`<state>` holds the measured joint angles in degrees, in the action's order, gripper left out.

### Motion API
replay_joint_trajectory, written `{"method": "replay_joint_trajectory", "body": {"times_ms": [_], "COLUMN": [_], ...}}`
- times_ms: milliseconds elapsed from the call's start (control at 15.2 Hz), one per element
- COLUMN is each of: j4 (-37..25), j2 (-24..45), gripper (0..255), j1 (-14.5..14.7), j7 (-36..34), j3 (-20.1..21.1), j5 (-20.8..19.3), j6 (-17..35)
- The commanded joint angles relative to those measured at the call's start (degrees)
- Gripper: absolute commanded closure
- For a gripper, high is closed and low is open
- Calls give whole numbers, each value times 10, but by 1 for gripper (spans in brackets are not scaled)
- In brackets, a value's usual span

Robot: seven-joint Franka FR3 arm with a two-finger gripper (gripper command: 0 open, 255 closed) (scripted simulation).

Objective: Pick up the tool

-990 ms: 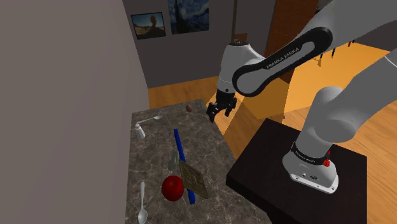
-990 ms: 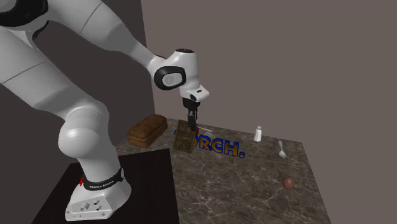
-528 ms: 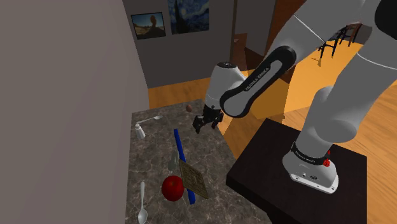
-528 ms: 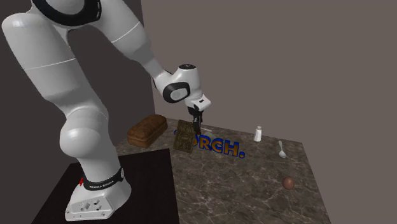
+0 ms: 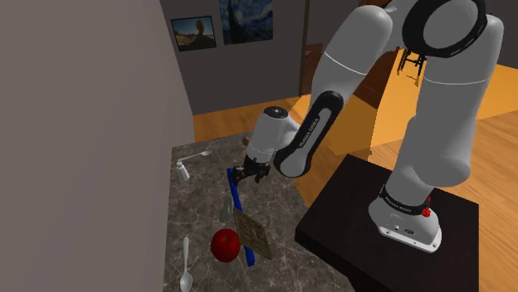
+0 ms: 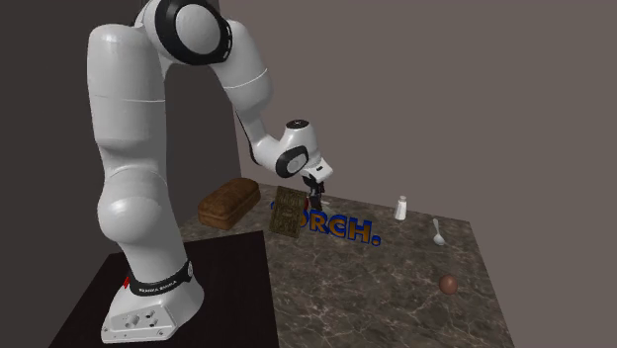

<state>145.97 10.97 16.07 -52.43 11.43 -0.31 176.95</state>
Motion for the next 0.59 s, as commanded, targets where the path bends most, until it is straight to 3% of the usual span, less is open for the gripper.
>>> {"method": "replay_joint_trajectory", "body": {"times_ms": [0, 264, 528], "j4": [-38, -114, -123], "j2": [50, 137, 171], "gripper": [0, 0, 0], "j1": [57, 135, 140], "j7": [-57, -95, -93], "j3": [-50, -111, -116], "j5": [-41, -37, -34], "j6": [30, 71, 95]}}
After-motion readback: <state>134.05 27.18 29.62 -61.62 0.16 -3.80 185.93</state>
